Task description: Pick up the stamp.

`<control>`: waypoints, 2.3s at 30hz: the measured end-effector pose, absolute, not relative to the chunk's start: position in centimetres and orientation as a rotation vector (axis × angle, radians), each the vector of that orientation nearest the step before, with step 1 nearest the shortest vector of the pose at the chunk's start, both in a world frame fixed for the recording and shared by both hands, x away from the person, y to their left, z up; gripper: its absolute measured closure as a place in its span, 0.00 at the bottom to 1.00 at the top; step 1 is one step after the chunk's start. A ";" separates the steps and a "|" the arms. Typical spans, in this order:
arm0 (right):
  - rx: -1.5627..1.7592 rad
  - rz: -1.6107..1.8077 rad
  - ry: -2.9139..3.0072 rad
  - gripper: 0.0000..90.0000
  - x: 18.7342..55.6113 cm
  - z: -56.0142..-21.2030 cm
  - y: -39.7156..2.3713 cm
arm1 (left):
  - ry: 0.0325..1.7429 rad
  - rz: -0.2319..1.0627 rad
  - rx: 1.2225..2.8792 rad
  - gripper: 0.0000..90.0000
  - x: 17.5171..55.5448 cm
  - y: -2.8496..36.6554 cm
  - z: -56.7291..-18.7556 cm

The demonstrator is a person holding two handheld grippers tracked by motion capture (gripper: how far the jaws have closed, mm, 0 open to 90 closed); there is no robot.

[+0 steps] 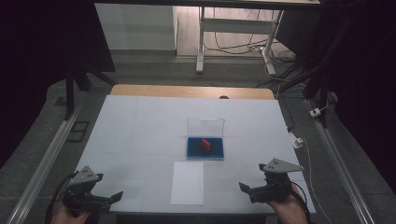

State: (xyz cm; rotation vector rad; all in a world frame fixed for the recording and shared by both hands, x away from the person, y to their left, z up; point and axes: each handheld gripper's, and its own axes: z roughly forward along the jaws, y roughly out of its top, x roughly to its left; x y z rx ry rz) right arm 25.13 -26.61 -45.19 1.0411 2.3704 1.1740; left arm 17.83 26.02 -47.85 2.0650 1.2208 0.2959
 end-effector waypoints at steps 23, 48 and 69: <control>0.953 1.128 2.449 0.00 28.2 -45.8 -23.3 | 1.219 0.284 2.062 0.02 17.9 26.1 -47.9; 0.949 1.196 2.493 0.00 32.0 -45.8 -19.8 | 1.231 0.283 2.058 0.01 18.0 26.1 -47.9; 0.936 1.092 2.547 0.00 35.1 -46.6 -16.3 | 1.234 0.282 2.056 0.01 18.0 26.1 -47.9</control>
